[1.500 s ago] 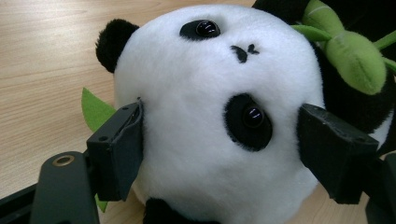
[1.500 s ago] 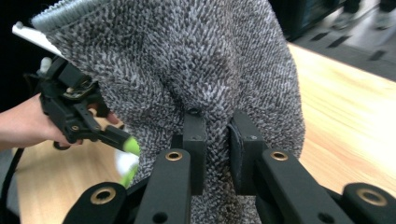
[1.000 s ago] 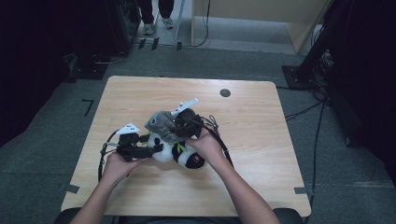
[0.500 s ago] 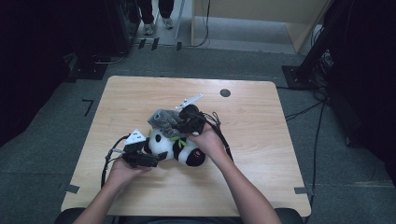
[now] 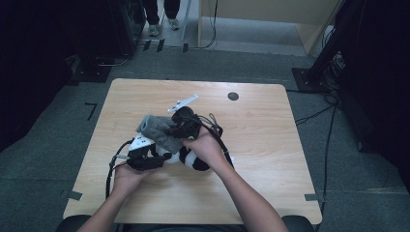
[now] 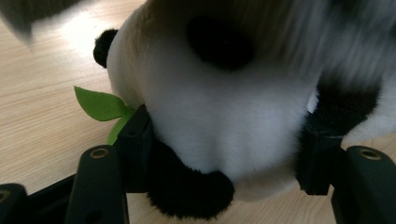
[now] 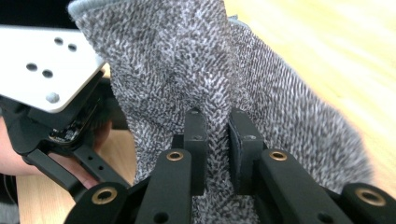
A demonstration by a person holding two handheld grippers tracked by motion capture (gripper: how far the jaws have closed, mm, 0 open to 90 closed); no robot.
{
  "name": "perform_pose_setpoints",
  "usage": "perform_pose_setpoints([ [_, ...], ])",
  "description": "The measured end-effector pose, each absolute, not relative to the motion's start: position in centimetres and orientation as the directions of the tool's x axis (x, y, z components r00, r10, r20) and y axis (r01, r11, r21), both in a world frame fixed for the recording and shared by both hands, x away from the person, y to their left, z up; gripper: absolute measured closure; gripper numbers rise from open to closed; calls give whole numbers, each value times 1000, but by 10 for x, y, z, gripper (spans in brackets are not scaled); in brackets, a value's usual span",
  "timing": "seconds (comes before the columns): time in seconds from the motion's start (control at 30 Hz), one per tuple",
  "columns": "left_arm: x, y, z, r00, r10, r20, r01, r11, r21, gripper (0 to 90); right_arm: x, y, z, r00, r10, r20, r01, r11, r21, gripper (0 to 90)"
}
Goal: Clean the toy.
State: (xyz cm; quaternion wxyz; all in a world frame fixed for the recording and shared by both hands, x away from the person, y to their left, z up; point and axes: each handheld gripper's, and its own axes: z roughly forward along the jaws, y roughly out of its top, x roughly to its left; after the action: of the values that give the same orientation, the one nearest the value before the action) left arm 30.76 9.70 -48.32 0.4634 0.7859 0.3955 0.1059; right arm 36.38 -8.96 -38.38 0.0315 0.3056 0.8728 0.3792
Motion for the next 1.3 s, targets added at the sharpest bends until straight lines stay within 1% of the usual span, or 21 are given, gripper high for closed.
perform_pose_setpoints([
  [0.07, 307, 96, -483, 655, 728, -203, 537, -260, 802, 371, 364, -81, -392, -818, 553, 160, 507, 560, 655, 803],
  [0.17, 309, 97, -484, 654, 729, -202, 540, -263, 800, 384, 370, -81, -401, -812, 558, 172, 521, 561, 643, 810],
  [0.3, 309, 96, -483, 652, 730, -204, 543, -263, 797, 397, 374, -86, -399, -816, 566, 118, 495, 579, 648, 811],
  [0.37, 310, 97, -483, 654, 726, -211, 551, -266, 791, 397, 378, -93, -398, -800, 595, 76, 490, 576, 654, 809],
  [0.4, 310, 97, -484, 656, 725, -211, 552, -270, 789, 396, 381, -97, -399, -786, 615, 72, 501, 564, 656, 807],
  [0.53, 311, 98, -485, 658, 720, -219, 554, -266, 789, 388, 394, -118, -409, -739, 666, 97, 563, 532, 632, 809],
  [0.63, 311, 98, -485, 658, 719, -223, 552, -260, 792, 383, 400, -130, -414, -717, 689, 103, 588, 519, 620, 809],
  [0.83, 311, 99, -486, 665, 714, -220, 543, -259, 799, 372, 404, -140, -408, -694, 711, 113, 599, 483, 639, 806],
  [0.9, 311, 99, -488, 670, 711, -213, 534, -262, 804, 368, 402, -141, -401, -692, 697, 186, 620, 442, 648, 806],
  [1.03, 312, 100, -487, 669, 710, -221, 538, -257, 803, 366, 393, -136, -377, -725, 653, 219, 588, 420, 692, 807],
  [1.17, 312, 99, -486, 668, 711, -218, 534, -255, 806, 362, 382, -122, -363, -759, 620, 199, 546, 439, 713, 806],
  [1.3, 310, 98, -486, 671, 710, -213, 532, -262, 805, 356, 371, -97, -371, -800, 571, 184, 521, 508, 686, 801],
])
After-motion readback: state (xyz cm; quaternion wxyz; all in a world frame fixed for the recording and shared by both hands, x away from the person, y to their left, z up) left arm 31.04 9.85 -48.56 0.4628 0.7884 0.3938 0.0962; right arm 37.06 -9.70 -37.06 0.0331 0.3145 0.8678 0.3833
